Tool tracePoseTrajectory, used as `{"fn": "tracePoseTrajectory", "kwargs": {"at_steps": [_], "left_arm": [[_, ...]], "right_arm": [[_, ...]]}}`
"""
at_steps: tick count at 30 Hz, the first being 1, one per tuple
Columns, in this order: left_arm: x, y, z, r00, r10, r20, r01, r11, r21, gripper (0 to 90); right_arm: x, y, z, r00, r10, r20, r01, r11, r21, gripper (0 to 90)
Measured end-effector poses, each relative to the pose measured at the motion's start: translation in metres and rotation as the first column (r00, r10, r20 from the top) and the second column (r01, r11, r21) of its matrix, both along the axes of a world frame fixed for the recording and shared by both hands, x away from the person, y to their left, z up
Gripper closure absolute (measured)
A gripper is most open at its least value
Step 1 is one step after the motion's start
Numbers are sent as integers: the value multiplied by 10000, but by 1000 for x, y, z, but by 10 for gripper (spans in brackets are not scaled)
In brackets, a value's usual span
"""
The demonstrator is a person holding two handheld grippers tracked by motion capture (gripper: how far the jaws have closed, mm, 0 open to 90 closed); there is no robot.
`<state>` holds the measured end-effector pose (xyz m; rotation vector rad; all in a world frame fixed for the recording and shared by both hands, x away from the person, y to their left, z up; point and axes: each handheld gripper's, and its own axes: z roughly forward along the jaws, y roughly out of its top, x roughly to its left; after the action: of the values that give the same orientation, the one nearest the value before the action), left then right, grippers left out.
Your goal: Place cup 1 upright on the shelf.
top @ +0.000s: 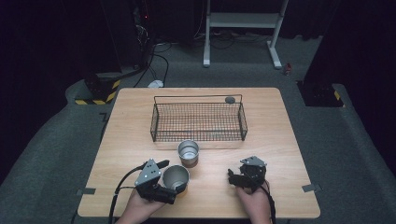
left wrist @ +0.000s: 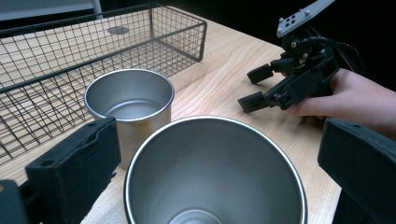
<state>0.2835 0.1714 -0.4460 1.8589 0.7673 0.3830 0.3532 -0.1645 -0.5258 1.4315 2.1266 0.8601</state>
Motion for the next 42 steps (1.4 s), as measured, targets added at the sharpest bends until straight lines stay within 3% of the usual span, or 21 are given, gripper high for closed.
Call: {"fn": "tracePoseTrajectory", "kwargs": {"at_steps": [19, 28, 42], "left_arm": [[-2, 0, -11, 10000, 45, -49, -43, 9994, 336, 0], [-2, 2, -16, 9993, -87, -365, 101, 9993, 372, 0], [-3, -3, -24, 9993, -166, -328, 184, 9983, 549, 5]], "right_arm": [[0, 0, 0, 10000, 1, 1, -1, 10000, 0, 96], [0, 0, 0, 10000, 15, 9, -15, 10000, -8, 97], [0, 0, 0, 10000, 35, 15, -35, 10000, -6, 97]]}}
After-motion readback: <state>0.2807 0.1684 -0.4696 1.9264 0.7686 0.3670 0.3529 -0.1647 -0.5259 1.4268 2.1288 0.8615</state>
